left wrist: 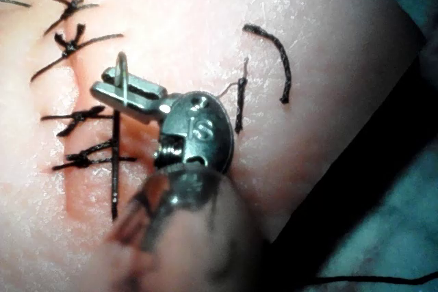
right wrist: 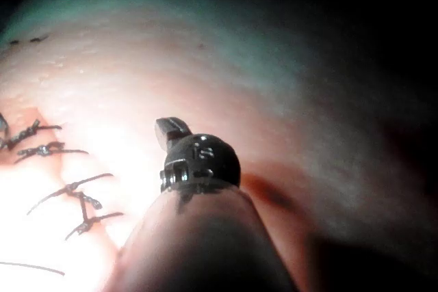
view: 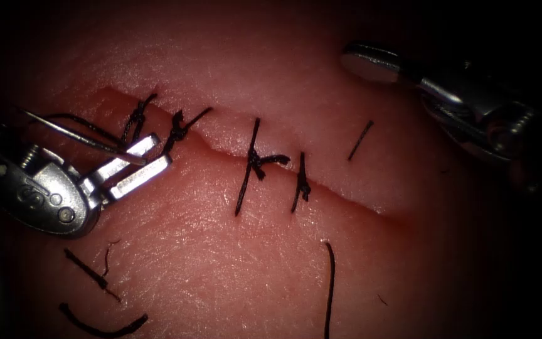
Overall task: Wound Closure
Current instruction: Use the right gripper to drag the short tail, then drop the needle from the left gripper
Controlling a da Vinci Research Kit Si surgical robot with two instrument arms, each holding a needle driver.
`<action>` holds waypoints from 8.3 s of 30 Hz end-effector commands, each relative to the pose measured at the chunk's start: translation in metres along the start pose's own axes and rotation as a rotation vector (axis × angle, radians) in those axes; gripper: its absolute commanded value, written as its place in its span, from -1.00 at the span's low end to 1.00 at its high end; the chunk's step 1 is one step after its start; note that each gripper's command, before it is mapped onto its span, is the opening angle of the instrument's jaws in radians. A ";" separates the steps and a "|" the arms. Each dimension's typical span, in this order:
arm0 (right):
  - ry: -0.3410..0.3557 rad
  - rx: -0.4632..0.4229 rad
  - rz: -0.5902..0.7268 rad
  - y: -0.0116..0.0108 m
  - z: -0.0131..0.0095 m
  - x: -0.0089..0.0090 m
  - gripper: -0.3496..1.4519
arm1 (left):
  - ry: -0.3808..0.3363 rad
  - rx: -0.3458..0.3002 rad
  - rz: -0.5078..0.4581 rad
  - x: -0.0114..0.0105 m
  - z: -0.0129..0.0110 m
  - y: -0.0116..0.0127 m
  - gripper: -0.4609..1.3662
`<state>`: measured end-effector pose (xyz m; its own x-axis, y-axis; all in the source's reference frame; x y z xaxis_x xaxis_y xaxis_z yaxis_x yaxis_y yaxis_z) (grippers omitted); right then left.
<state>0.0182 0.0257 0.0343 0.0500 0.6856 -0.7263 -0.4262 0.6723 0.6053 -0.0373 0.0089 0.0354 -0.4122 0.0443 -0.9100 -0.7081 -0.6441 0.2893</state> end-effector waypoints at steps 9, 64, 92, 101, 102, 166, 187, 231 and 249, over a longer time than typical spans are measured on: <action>-0.001 -0.005 0.104 0.0002 -0.0003 0.0000 -0.70 | 0.006 -0.017 0.005 0.0001 0.0000 -0.0001 -0.88; 0.045 -0.029 0.409 0.0008 -0.0019 -0.0105 0.59 | 0.006 -0.034 0.014 -0.0001 -0.0010 -0.0002 -0.88; 0.005 0.010 0.410 0.0010 -0.0028 -0.0079 -1.00 | 0.001 -0.029 0.014 -0.0003 -0.0016 -0.0006 -0.88; 0.047 0.011 0.312 0.0020 -0.0029 -0.0043 -1.00 | 0.000 -0.028 0.014 -0.0002 -0.0015 -0.0006 -0.88; 0.050 0.009 0.308 0.0021 -0.0029 -0.0041 -1.00 | 0.000 -0.028 0.014 -0.0002 -0.0015 -0.0006 -0.88; 0.128 0.007 0.151 0.0025 -0.0036 0.0013 0.92 | -0.007 -0.070 0.046 0.0003 -0.0006 0.0001 -0.88; 0.184 -0.034 -0.129 0.0017 -0.0045 0.0065 0.83 | -0.213 -0.405 0.029 0.0035 0.0044 -0.0039 -0.88; 0.194 0.013 -0.172 0.0006 -0.0043 0.0046 0.82 | -0.869 -1.300 0.391 -0.0017 0.0132 -0.0096 -0.88; 0.195 0.015 -0.174 0.0006 -0.0045 0.0043 0.82 | -0.923 -1.295 0.363 -0.0019 0.0127 -0.0089 0.34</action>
<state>0.0141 0.0277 0.0301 -0.0545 0.4936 -0.8680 -0.4191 0.7777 0.4686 -0.0375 0.0242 0.0382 -0.9623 -0.1307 -0.2385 0.2253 -0.8742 -0.4301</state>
